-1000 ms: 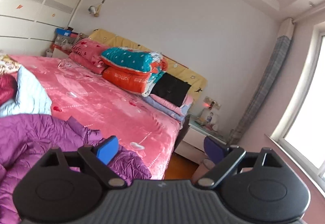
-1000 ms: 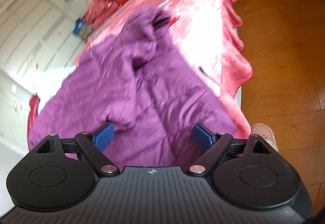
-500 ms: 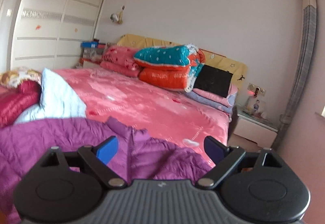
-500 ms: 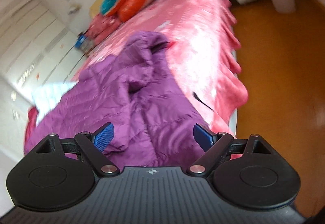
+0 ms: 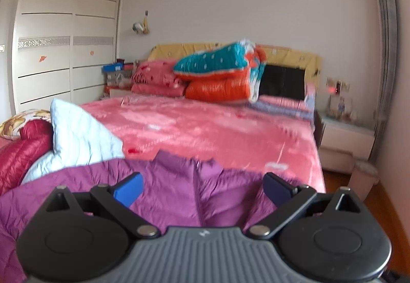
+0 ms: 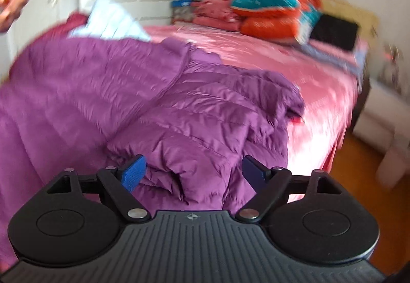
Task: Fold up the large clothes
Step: 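Grasp the purple jacket sleeve with the right gripper while the left gripper lifts the hem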
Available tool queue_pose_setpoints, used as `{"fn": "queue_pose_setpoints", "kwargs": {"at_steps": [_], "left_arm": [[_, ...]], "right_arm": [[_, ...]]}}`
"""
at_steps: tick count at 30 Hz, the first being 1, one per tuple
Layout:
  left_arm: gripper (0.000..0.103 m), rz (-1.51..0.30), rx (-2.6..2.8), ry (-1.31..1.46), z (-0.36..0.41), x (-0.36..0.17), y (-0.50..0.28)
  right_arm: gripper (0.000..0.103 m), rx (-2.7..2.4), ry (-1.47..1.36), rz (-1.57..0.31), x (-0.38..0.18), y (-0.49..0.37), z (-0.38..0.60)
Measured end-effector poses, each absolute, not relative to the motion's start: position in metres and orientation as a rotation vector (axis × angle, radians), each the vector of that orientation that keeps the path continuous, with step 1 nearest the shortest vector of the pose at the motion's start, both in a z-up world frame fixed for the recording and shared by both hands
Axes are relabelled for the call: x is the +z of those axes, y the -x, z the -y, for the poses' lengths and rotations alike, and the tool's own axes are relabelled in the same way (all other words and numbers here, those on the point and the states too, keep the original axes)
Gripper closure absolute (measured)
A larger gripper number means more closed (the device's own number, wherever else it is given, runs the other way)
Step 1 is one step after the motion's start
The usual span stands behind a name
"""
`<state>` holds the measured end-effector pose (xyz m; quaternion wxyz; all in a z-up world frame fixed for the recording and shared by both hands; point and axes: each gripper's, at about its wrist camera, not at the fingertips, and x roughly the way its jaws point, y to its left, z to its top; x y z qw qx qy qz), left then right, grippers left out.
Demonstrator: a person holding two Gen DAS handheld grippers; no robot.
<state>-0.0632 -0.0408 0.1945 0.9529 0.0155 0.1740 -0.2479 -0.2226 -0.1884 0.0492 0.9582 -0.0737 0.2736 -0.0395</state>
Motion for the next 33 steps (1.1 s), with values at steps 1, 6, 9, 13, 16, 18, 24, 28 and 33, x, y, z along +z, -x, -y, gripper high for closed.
{"fn": "queue_pose_setpoints", "kwargs": {"at_steps": [1,6,9,13,16,18,24,28,33], "left_arm": [[0.004,-0.364,-0.501,-0.045,0.04,0.187,0.06],[0.004,-0.384,-0.462,-0.104,0.031,0.16,0.046],[0.004,-0.396,-0.433,-0.103,0.027,0.147,0.036],[0.004,-0.387,-0.393,-0.126,0.023,0.129,0.031],[0.004,-0.408,-0.398,-0.138,0.023,0.115,0.026],[0.004,-0.415,-0.399,-0.131,0.021,0.109,0.023],[0.003,-0.364,-0.365,-0.143,0.014,0.103,0.02],[0.003,-0.352,-0.293,-0.1,0.007,0.099,0.019],[0.003,-0.332,-0.234,-0.051,-0.004,0.091,0.014]], "right_arm": [[0.002,-0.074,0.202,-0.566,0.046,0.217,0.183],[0.014,-0.065,0.38,-0.597,0.029,0.193,0.165],[0.031,-0.069,0.434,-0.601,0.024,0.182,0.162],[0.055,-0.049,0.459,-0.62,0.025,0.173,0.157],[0.065,-0.058,0.372,-0.652,0.032,0.172,0.16],[0.072,-0.057,0.254,-0.669,0.039,0.169,0.169],[0.082,-0.018,-0.227,-0.661,0.067,0.152,0.212],[0.083,0.035,-0.44,-0.612,0.085,0.135,0.225],[0.083,0.134,-0.61,-0.534,0.107,0.1,0.23]]}}
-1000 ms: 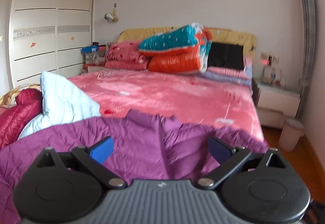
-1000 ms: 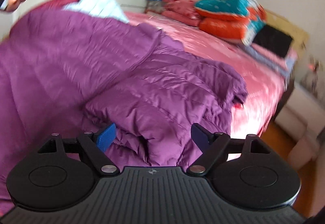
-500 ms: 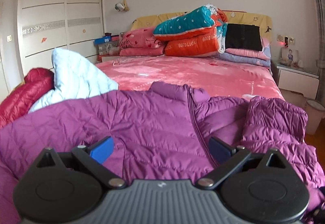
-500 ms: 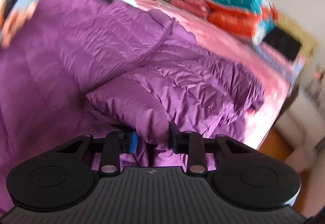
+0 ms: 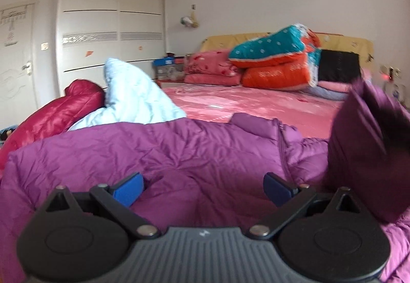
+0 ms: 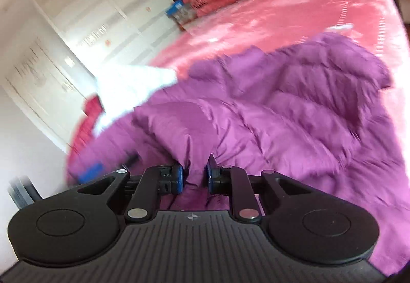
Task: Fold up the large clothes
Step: 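Grasp the purple jacket sleeve with the right gripper while the left gripper lifts the hem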
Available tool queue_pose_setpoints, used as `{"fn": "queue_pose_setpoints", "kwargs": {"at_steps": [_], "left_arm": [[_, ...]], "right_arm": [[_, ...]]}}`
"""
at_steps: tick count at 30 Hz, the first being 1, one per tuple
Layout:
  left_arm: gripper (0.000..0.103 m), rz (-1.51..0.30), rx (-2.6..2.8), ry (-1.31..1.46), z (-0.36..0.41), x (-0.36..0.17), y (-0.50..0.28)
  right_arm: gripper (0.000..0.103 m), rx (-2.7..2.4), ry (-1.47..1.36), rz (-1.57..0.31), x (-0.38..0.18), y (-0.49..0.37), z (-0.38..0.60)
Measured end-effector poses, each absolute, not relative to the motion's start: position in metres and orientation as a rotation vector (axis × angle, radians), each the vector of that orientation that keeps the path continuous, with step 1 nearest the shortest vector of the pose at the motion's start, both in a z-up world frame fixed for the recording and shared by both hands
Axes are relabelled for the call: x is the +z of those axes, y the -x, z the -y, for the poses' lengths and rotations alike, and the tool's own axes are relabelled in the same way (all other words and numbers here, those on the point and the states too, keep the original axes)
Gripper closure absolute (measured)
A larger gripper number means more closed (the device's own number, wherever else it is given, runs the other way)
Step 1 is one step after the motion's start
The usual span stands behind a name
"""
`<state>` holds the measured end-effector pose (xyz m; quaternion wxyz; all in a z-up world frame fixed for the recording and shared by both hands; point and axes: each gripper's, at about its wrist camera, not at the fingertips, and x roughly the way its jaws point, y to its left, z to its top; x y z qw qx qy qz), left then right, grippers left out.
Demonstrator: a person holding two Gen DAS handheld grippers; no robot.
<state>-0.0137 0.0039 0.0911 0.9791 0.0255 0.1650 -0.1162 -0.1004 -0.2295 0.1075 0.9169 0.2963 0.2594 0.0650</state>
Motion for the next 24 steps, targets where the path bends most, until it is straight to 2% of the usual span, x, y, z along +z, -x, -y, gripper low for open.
{"fn": "queue_pose_setpoints", "kwargs": {"at_steps": [13,24], "left_arm": [[0.003,-0.361,-0.154,0.078,-0.031,0.084,-0.011],[0.003,-0.438,-0.069,0.222,-0.057,0.078,-0.033]], "right_arm": [[0.083,0.32,-0.69,-0.42,0.151,-0.03,0.202],[0.083,0.429,-0.67,-0.463,0.113,-0.093,0.154]]}}
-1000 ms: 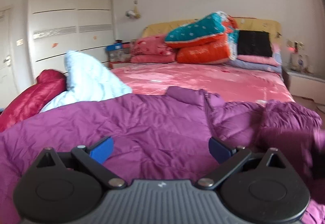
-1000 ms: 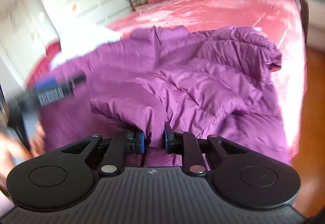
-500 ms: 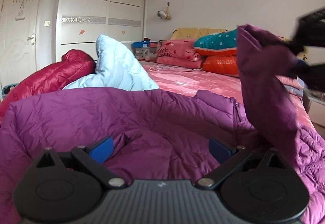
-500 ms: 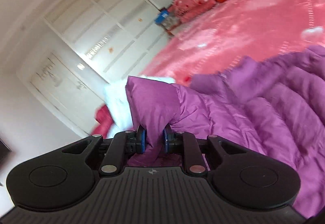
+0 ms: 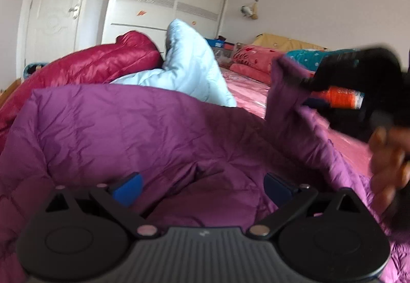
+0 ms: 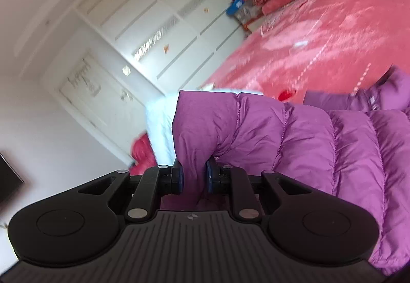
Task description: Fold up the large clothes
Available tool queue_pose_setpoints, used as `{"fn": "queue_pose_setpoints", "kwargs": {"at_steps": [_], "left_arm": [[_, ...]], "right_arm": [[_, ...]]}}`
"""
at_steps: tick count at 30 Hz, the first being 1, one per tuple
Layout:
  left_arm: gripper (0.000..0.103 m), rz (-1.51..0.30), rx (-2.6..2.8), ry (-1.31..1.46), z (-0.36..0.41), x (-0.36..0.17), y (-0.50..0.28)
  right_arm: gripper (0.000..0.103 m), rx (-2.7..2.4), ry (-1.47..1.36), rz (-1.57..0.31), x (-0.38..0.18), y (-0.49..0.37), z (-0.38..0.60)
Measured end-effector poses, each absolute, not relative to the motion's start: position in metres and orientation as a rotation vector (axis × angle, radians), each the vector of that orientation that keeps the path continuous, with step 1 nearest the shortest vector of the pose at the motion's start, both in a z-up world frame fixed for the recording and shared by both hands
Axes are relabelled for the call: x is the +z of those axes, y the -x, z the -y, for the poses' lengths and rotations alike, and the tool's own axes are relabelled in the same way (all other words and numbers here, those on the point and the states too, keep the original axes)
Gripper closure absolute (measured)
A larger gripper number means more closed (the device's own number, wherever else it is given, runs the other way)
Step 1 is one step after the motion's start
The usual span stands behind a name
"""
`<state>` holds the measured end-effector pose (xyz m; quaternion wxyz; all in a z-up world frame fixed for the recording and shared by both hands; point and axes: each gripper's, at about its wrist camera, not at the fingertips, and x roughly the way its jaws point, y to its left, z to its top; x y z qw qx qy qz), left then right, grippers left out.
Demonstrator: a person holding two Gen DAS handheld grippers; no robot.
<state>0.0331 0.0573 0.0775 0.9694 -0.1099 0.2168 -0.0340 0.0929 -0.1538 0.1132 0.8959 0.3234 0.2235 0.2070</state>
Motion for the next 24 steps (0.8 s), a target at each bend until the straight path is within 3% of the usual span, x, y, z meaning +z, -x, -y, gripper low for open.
{"fn": "queue_pose_setpoints", "kwargs": {"at_steps": [7,11,13,15,24], "left_arm": [[0.002,-0.494,-0.048,0.276,-0.065,0.071,-0.042],[0.002,-0.509,-0.043,0.287,-0.066,0.068,-0.045],[0.002,-0.513,-0.043,0.288,-0.066,0.067,-0.046],[0.002,-0.516,-0.042,0.287,-0.066,0.067,-0.047],[0.002,-0.514,-0.047,0.287,-0.067,0.067,-0.047]], "right_arm": [[0.081,0.443,-0.63,-0.579,0.071,-0.104,0.137],[0.075,0.448,-0.603,-0.62,0.056,-0.11,0.135],[0.065,0.447,-0.582,-0.629,0.056,-0.116,0.136],[0.033,0.451,-0.574,-0.634,0.055,-0.121,0.141],[0.011,0.452,-0.603,-0.498,0.09,-0.105,0.169]]}}
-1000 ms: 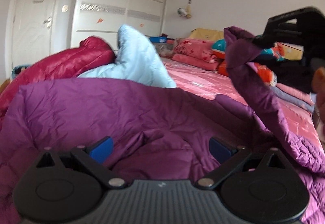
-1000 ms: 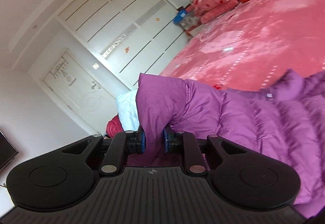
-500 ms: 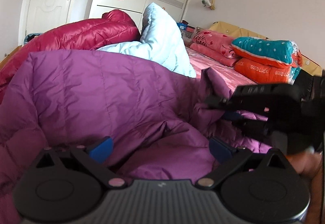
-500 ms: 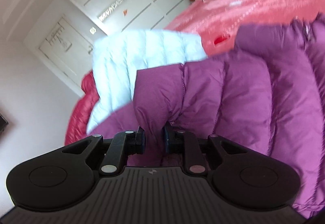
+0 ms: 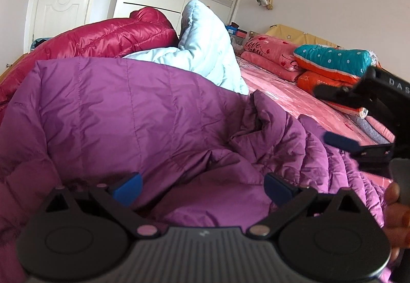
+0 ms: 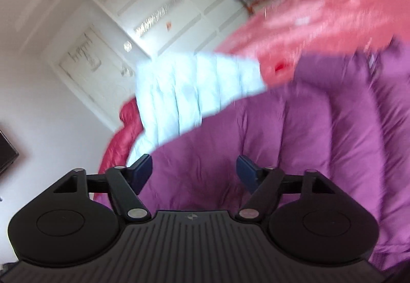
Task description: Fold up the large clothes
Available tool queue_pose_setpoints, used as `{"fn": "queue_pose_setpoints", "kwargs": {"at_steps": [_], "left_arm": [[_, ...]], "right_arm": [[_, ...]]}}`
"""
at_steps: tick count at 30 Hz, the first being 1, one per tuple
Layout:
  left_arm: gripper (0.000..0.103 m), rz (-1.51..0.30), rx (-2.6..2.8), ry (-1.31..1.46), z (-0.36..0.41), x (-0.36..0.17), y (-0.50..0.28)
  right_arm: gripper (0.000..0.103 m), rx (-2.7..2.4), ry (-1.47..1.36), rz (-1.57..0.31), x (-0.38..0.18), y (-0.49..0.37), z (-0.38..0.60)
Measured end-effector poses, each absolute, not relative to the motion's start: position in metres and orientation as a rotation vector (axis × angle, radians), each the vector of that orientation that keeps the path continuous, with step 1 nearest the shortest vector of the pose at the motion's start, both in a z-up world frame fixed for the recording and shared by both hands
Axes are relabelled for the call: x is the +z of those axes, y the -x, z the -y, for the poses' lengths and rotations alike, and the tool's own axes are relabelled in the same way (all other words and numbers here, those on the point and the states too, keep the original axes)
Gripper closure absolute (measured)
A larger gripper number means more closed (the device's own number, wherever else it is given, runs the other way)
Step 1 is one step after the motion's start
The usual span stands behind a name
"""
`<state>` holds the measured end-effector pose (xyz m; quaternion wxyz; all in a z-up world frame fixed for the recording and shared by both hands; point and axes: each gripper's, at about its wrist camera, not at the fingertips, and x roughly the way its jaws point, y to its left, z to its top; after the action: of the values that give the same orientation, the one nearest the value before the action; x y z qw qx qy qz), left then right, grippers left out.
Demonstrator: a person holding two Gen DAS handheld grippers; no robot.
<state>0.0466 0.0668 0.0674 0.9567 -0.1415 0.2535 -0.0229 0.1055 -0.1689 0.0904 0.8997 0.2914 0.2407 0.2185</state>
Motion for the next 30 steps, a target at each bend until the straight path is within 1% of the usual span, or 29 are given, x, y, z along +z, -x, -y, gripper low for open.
{"fn": "queue_pose_setpoints", "kwargs": {"at_steps": [4,9,13,15,18,23,27,30], "left_arm": [[0.002,-0.523,-0.049,0.276,-0.065,0.066,-0.047],[0.002,-0.541,-0.048,0.268,-0.064,0.063,-0.049],[0.002,-0.546,-0.046,0.266,-0.063,0.062,-0.051],[0.002,-0.55,-0.045,0.262,-0.063,0.06,-0.052],[0.002,-0.55,-0.043,0.255,-0.061,0.06,-0.052],[0.002,-0.546,-0.046,0.242,-0.061,0.06,-0.052],[0.002,-0.53,-0.058,0.238,-0.061,0.06,-0.048],[0.002,-0.492,-0.095,0.232,-0.057,0.062,-0.04]], "right_arm": [[0.011,0.234,-0.434,-0.472,0.097,-0.103,0.183],[0.015,0.063,-0.253,-0.571,0.062,-0.123,0.184],[0.01,0.041,-0.163,-0.618,0.036,-0.134,0.168],[0.006,0.038,-0.132,-0.631,0.026,-0.137,0.163],[0.004,0.034,-0.098,-0.628,0.018,-0.14,0.161],[0.0,0.022,-0.073,-0.608,0.02,-0.143,0.156],[0.0,0.011,-0.125,-0.62,0.038,-0.121,0.166],[0.0,-0.054,-0.157,-0.592,0.057,-0.09,0.181]]}}
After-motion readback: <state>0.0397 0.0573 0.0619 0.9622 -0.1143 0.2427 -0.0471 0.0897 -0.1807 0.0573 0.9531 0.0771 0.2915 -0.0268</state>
